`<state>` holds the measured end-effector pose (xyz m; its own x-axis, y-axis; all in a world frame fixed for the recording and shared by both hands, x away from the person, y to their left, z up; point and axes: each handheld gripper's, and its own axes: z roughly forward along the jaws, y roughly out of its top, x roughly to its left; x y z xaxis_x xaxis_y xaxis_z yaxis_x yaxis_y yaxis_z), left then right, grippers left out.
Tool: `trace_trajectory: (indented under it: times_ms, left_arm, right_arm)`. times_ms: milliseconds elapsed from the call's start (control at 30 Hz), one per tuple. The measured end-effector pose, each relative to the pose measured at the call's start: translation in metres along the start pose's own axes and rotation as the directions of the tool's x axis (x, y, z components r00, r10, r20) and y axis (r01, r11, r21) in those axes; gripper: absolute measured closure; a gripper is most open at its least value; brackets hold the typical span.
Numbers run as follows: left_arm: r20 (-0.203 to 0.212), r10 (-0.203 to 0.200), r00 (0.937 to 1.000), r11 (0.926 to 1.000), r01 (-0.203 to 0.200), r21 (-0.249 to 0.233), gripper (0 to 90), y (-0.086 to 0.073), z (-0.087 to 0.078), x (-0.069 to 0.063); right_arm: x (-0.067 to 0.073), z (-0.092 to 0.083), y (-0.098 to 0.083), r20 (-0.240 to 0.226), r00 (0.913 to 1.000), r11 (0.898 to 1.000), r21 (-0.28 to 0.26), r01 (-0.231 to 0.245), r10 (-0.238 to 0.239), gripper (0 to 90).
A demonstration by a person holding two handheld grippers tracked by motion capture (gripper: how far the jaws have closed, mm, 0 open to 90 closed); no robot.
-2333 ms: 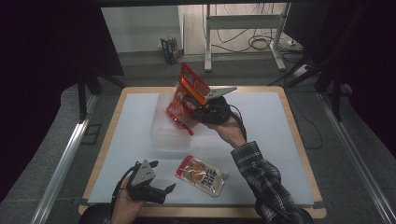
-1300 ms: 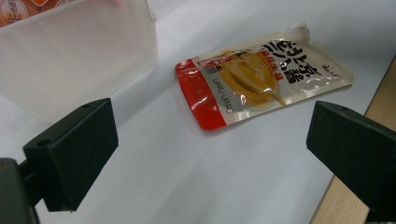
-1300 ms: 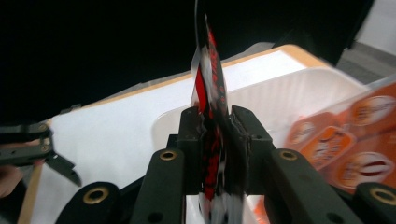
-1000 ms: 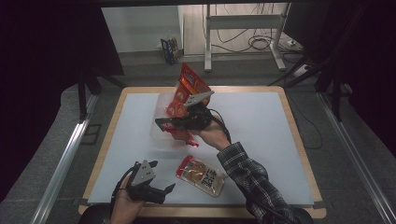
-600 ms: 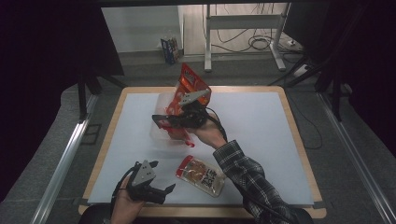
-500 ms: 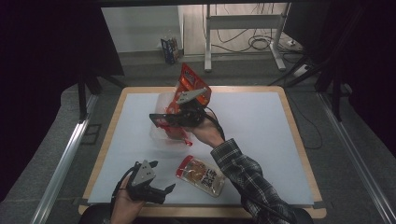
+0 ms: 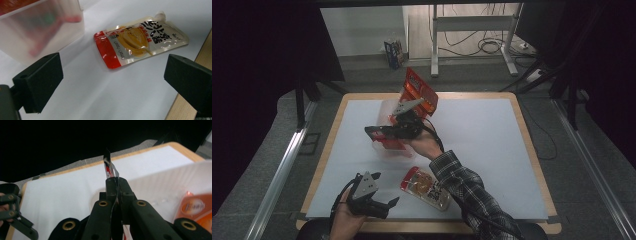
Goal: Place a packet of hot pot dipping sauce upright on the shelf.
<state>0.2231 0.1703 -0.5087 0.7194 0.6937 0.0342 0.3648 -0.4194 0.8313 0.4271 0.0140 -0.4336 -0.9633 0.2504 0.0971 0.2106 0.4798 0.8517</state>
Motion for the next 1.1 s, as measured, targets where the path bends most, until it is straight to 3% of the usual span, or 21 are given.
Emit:
trace_trajectory:
  times_ms: [233, 367, 467, 533, 600, 833, 1100]
  left_arm:
    - [0.002, 0.006, 1.0000, 0.9999, -0.006, 0.010, 2.0, 0.000, 0.002, -0.001]
    - [0.003, 0.008, 1.0000, 0.9999, -0.008, 0.014, 2.1, 0.000, 0.002, -0.002]
    - [0.005, 0.008, 1.0000, 0.9998, -0.008, 0.019, 2.1, 0.000, 0.003, -0.003]
    - [0.008, 0.008, 0.9999, 0.9998, -0.008, 0.019, 2.1, 0.000, 0.004, -0.003]
    - [0.009, 0.009, 0.9999, 0.9998, -0.009, 0.019, 2.2, 0.001, 0.004, -0.003]
    - [0.016, 0.005, 0.9999, 0.9998, -0.005, 0.020, 2.3, 0.001, 0.004, -0.003]
    - [0.019, 0.015, 0.9997, 0.9995, -0.015, 0.029, 2.4, 0.001, 0.005, -0.004]
  right_arm:
    - [-0.007, -0.005, -0.021, -0.020, 0.9992, 0.999, 0.023, -0.035, 0.036, 86.8]
    - [-0.011, -0.009, -0.031, 0.022, 0.9993, 0.995, 0.094, -0.031, 0.030, 84.3]
    - [-0.011, -0.011, -0.034, 0.016, 0.9991, 0.995, 0.094, -0.042, 0.041, 83.5]
    - [-0.009, -0.011, -0.031, 0.026, 0.9995, 0.994, 0.110, -0.022, 0.019, 81.0]
    - [-0.007, -0.012, -0.028, 0.042, 0.9991, 0.993, 0.116, -0.015, 0.011, 76.0]
    - [0.001, -0.021, -0.024, 0.115, 0.9933, 0.993, 0.120, -0.006, -0.008, 40.8]
    - [0.005, -0.035, -0.023, 0.145, 0.9894, 0.994, 0.111, -0.010, -0.007, 16.9]
